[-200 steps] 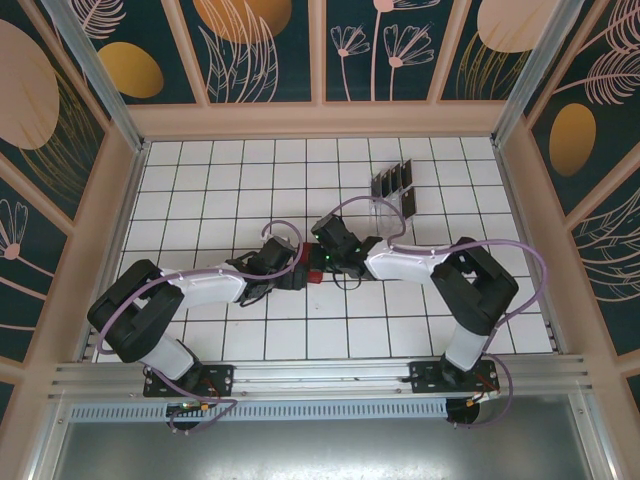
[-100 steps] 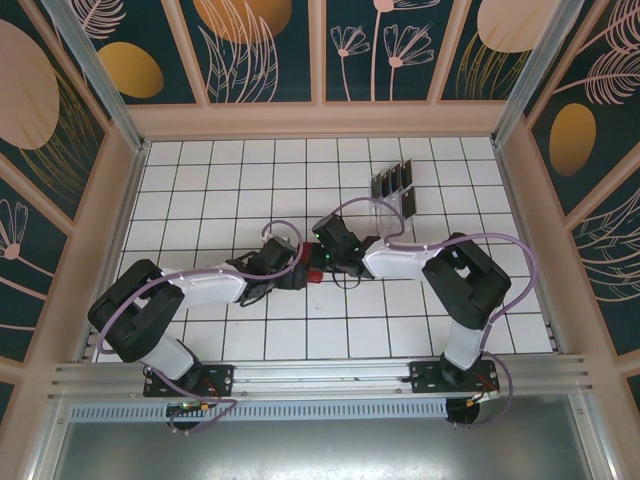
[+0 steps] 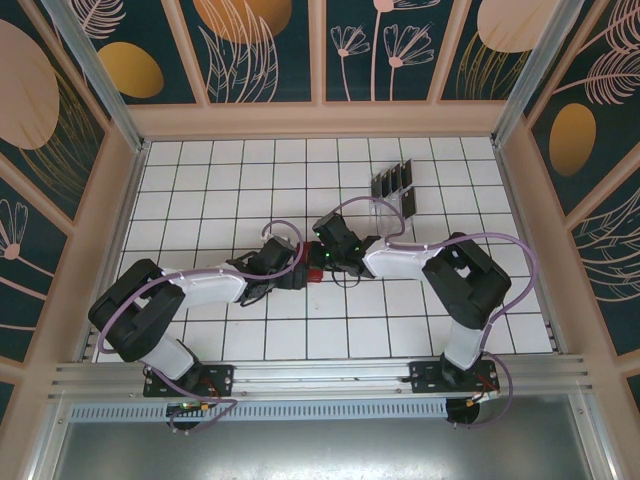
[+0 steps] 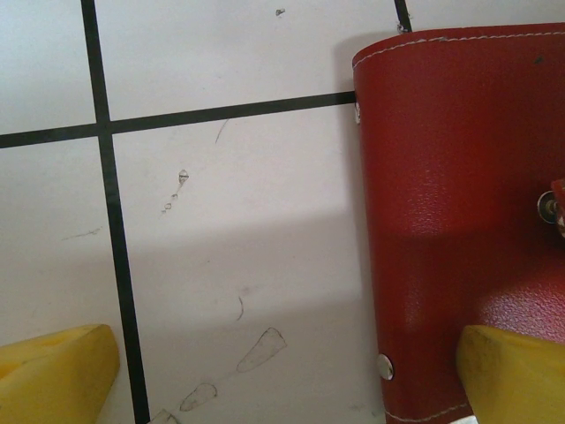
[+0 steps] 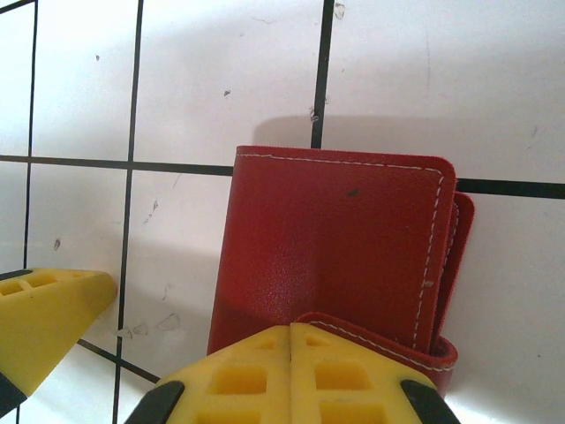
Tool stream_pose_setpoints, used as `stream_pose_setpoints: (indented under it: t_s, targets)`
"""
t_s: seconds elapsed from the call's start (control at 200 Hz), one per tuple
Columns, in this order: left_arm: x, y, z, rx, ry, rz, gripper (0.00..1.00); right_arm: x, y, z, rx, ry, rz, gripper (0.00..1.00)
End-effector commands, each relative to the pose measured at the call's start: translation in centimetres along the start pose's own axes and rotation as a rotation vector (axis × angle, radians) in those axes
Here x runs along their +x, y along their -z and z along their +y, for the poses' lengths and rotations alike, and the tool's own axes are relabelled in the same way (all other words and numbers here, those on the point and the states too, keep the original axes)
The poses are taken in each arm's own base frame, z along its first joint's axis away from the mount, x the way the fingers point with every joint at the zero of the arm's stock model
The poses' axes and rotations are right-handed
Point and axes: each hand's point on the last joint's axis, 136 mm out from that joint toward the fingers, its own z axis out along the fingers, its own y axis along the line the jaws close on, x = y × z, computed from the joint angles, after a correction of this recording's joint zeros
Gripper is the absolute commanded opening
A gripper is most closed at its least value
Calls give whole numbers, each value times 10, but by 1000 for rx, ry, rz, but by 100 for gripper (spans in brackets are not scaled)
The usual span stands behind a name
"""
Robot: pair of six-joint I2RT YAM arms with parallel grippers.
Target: Put the credit cards into the card holder
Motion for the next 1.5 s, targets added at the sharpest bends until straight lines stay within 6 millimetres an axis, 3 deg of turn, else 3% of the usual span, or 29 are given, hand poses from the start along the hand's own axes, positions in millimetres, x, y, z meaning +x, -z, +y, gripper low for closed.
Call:
stream_pose_setpoints:
  t_s: [0.0,0.46,0.921,1.241,1.496]
  targets:
    - [34,-14,13,-32,-19,104,99,-3,-5,6,-28,-12,-2,0]
    - [35,-13,14,-30,-18,101,98,22,-20,-32,45,-54,52,0]
    - [35,-11,15,-27,-15,101,98,45,-21,-85,144,-170,103,0]
    - [36,-8,12,-2,-5,95,98,58,-23,-100,194,-190,150,0]
    - [40,-8,9,23,4,102,98,69,-13,-127,229,-261,170,0]
